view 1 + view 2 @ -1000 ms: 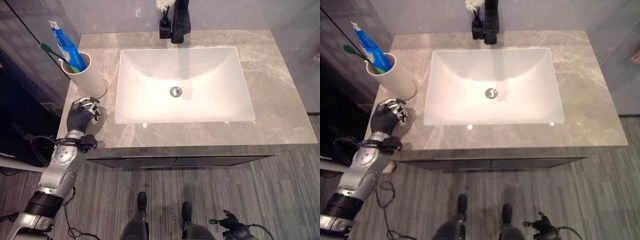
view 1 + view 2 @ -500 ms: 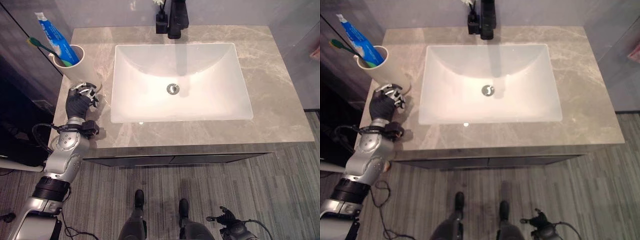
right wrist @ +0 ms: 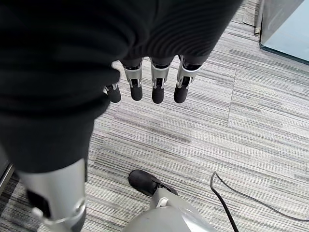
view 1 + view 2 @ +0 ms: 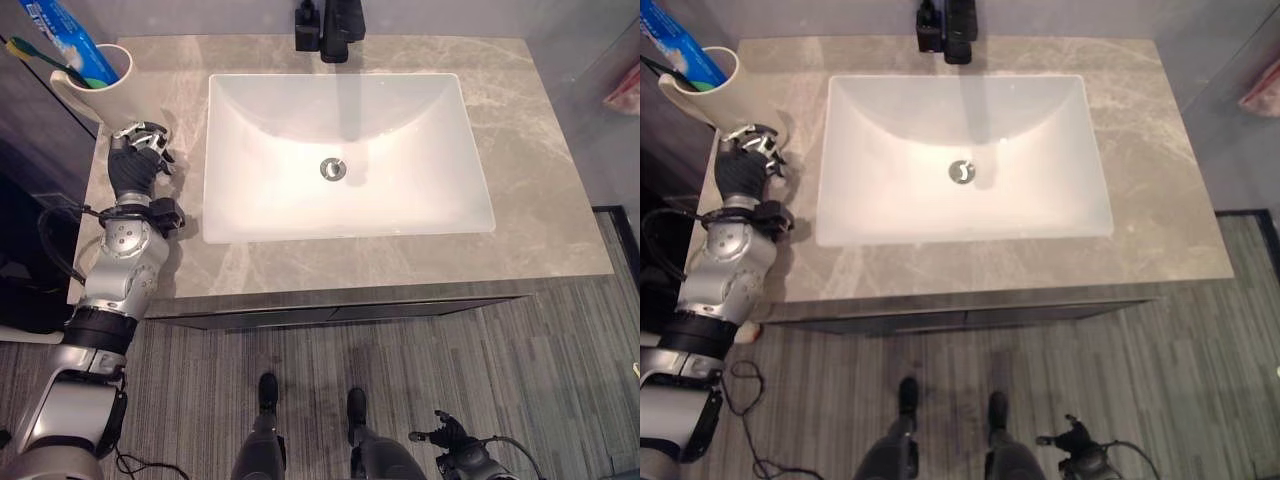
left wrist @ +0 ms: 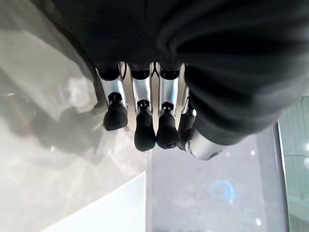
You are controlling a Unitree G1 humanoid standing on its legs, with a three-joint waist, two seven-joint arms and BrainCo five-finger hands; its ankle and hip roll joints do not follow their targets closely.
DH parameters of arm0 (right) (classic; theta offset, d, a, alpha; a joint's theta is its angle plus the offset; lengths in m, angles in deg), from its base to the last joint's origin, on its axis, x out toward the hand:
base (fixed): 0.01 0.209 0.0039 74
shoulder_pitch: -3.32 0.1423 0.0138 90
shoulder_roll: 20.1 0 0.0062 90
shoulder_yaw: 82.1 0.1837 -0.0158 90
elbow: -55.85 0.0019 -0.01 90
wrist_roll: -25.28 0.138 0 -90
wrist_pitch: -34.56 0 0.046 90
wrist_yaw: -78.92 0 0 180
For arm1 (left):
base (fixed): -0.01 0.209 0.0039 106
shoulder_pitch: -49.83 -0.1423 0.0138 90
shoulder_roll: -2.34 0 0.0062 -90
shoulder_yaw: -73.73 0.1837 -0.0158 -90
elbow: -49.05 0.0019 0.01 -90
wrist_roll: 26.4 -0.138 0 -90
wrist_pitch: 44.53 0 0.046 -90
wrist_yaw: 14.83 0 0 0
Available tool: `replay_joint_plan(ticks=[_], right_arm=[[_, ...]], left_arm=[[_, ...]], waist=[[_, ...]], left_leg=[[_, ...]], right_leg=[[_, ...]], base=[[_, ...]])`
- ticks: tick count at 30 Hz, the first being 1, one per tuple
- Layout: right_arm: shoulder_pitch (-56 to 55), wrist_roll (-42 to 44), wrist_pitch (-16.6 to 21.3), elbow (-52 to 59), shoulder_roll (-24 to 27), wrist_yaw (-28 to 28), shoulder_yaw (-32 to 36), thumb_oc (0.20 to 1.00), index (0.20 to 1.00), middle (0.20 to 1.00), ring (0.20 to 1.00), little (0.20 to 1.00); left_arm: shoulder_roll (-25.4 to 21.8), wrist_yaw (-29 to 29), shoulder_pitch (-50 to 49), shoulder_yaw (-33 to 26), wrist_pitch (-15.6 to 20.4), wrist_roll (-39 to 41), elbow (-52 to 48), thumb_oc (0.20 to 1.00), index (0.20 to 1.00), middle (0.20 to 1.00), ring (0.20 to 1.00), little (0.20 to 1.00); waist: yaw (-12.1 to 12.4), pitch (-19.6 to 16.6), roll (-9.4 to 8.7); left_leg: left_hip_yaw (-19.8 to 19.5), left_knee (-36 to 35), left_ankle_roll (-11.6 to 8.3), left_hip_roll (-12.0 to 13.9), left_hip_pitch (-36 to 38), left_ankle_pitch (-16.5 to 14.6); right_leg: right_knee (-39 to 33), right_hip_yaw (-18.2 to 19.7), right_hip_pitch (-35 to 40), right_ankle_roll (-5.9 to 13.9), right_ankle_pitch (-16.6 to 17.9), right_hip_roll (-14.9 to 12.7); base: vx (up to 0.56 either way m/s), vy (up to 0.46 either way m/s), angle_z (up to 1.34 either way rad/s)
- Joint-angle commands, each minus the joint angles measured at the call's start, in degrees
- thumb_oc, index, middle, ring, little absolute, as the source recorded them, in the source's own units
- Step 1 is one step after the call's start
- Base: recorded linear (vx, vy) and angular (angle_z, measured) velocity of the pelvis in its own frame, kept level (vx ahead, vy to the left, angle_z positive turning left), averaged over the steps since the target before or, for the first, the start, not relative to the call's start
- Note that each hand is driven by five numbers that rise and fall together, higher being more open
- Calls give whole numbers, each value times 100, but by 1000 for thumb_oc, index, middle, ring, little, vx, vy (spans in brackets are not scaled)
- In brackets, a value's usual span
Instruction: Put brush and paste in cup on sink, flatten towel.
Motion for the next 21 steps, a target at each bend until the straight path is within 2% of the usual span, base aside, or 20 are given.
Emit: replay_joint_plan(ticks=[1,3,9,17,21], right_arm=[[1,142,-42,141,4,68,-27,1000,1000,1000,1000,1000],[-28,88,-31,173,10,42,-50,1000,1000,1000,1000,1000],[-75,57,-23,154,53,8,52,1000,1000,1000,1000,1000],[-80,-208,-49,161,131,-29,4,1000,1000,1000,1000,1000],[-66,-188,-54,140,139,-39,17,1000,1000,1000,1000,1000]], left_arm=[[-306,-12,55,-43,207,78,129,200,200,200,200,200],[-512,-136,-537,-267,214,58,-416,200,200,200,200,200],[-812,-310,-1445,-762,210,106,-897,200,200,200,200,200],[-821,-304,-1977,-1277,309,245,-921,200,200,200,200,200],[-846,-313,-1877,-1251,300,227,-752,200,200,200,200,200]], waist=[[30,-32,-82],[90,-91,-82],[169,-109,-40],[226,-67,-47],[221,-51,-60]], left_leg=[[180,17,-7,-15,91,-128],[213,17,-4,-9,102,-139],[192,17,1,-45,116,-138],[253,17,42,-73,116,-155],[287,27,63,-85,99,-164]], right_leg=[[91,61,-78,151,22,-308],[56,96,-78,146,29,-308],[45,62,-39,134,8,-317],[9,108,-84,157,56,-353],[9,157,-116,172,65,-371]], base=[[1,4,-11],[12,5,-10],[3,0,-1],[-3,2,1],[-8,12,-2]])
